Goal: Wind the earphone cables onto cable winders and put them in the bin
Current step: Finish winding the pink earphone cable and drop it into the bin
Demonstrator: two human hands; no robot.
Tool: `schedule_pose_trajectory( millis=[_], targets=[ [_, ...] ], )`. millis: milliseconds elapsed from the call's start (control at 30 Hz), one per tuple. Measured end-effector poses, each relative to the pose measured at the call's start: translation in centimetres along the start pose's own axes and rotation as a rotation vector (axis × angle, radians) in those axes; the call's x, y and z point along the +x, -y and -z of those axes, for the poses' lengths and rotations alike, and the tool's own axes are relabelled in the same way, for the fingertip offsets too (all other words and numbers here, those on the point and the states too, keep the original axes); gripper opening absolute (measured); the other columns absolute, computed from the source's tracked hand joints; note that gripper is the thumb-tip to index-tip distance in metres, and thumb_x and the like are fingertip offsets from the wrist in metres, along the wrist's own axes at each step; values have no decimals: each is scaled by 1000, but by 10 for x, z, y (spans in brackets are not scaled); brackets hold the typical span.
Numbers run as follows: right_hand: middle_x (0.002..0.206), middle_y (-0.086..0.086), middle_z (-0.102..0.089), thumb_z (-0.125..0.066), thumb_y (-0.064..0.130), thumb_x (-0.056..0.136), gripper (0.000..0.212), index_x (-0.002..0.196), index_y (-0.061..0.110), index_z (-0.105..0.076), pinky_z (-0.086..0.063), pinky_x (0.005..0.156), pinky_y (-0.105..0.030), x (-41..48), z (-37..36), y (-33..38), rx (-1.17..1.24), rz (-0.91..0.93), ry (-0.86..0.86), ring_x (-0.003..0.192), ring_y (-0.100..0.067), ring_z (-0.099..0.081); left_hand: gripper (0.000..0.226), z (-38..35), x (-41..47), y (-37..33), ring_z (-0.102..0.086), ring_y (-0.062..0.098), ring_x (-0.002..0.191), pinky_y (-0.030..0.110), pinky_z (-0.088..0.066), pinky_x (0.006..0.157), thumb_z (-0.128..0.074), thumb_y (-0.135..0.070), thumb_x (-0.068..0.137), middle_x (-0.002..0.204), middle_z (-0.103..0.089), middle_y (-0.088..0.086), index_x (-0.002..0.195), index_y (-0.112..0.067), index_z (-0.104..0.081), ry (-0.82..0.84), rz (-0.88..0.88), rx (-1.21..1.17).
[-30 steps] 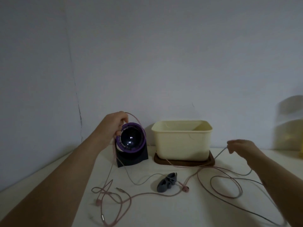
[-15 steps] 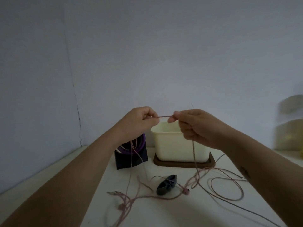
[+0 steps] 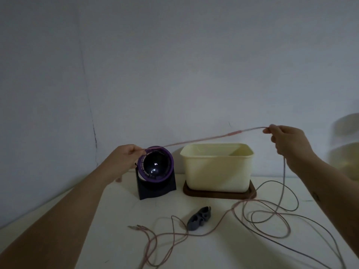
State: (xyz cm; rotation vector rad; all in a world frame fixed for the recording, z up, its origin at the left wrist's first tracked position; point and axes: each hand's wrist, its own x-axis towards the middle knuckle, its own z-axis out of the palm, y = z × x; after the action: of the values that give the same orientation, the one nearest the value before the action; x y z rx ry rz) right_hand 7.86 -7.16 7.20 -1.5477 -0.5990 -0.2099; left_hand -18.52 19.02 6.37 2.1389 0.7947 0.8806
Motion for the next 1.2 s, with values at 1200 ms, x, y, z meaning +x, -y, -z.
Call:
schedule_pose_trajectory(
  millis=[1200],
  targets=[
    [93,12,-68,-60,16,90,17,103,21,-69,-48,73,-10,-80,-83,-8,-529,460,1015,77,5,-59,26,-86,1,-44,-32,2,37,14,-30,37,-43,-23,102,49,-40,-8,94,-10,-65,232,287,-793]
  ],
)
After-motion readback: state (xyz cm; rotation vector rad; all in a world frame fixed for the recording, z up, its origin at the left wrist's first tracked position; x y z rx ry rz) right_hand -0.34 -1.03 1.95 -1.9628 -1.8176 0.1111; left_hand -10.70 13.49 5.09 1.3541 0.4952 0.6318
